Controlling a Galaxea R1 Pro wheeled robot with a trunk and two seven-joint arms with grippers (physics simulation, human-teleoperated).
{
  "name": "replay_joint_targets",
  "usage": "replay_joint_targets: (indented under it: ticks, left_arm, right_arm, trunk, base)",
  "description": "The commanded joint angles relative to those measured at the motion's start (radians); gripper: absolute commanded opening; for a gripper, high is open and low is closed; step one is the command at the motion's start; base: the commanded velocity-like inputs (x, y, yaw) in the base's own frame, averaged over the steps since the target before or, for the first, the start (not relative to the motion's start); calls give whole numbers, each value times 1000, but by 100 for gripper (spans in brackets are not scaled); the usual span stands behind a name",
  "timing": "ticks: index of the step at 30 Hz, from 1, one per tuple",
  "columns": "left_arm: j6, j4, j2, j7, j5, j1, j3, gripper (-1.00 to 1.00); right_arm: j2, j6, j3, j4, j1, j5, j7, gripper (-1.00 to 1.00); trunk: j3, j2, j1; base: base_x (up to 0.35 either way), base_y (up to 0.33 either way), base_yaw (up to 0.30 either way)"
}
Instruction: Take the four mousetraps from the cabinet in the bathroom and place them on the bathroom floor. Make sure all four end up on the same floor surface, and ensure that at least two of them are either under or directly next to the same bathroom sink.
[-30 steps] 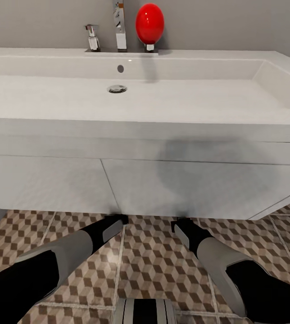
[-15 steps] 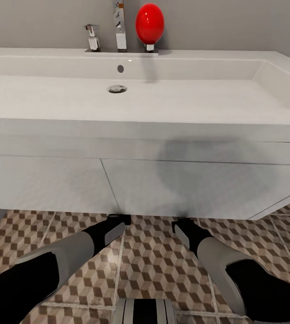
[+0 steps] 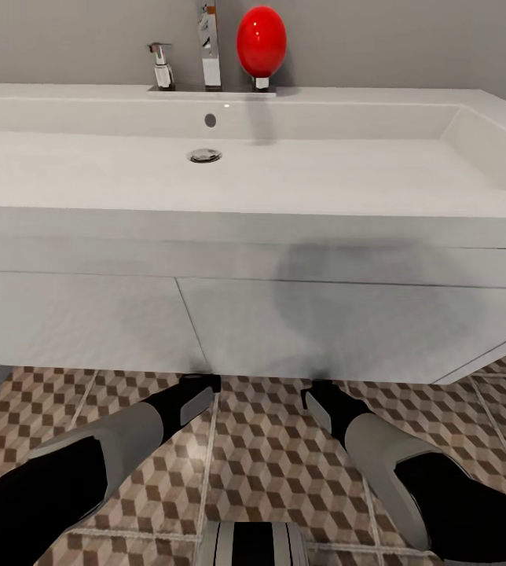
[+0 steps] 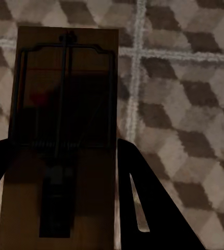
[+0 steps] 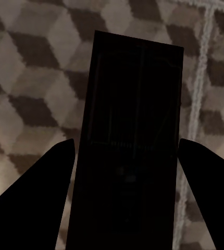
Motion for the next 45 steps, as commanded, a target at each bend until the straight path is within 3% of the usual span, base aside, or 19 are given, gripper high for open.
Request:
replay_joint_targets:
  ticks: [1,7,39,45]
  left_arm:
    - [6,-11,0,6,-13,-4,-8,-100]
    - [7,-36,0,12,-13,-4,-9,-100]
    - [7,-53,0,11,-13,-4,-7,-100]
    - [7,-55,0,13,-13,-4,-7,-100]
  right_arm:
    - [-1,8,11,-3,-40,-3,-4,-100]
    - [0,7,11,-6,-40,-3,-2,-100]
    - [-1,4,10,-9,-40,-3,-1,-100]
    - [-1,3,10,-12,-40,-3,1,-100]
  trunk:
    - [0,0,0]
    - [0,0,0]
    - [-124,-8,14]
    - [-124,-8,14]
  base:
    - [0,0,0]
    - [0,0,0]
    - [0,0,0]
    - [0,0,0]
